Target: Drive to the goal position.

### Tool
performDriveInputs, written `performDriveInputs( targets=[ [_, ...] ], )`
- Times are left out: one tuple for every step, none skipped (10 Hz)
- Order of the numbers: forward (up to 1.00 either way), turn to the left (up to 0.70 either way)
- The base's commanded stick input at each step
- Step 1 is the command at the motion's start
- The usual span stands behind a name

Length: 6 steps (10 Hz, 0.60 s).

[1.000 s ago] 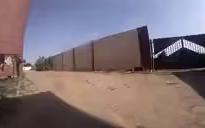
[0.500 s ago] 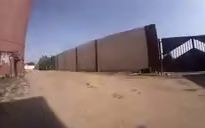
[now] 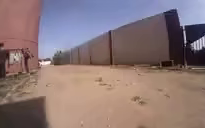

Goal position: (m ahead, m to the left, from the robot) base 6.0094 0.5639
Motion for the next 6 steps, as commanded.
performDriveInputs(
  targets=[
    [1.00, 0.00],
    [1.00, 0.00],
    [1.00, 0.27],
    [1.00, 0.27],
    [1.00, 0.27],
    [1.00, 0.27]
  ],
)
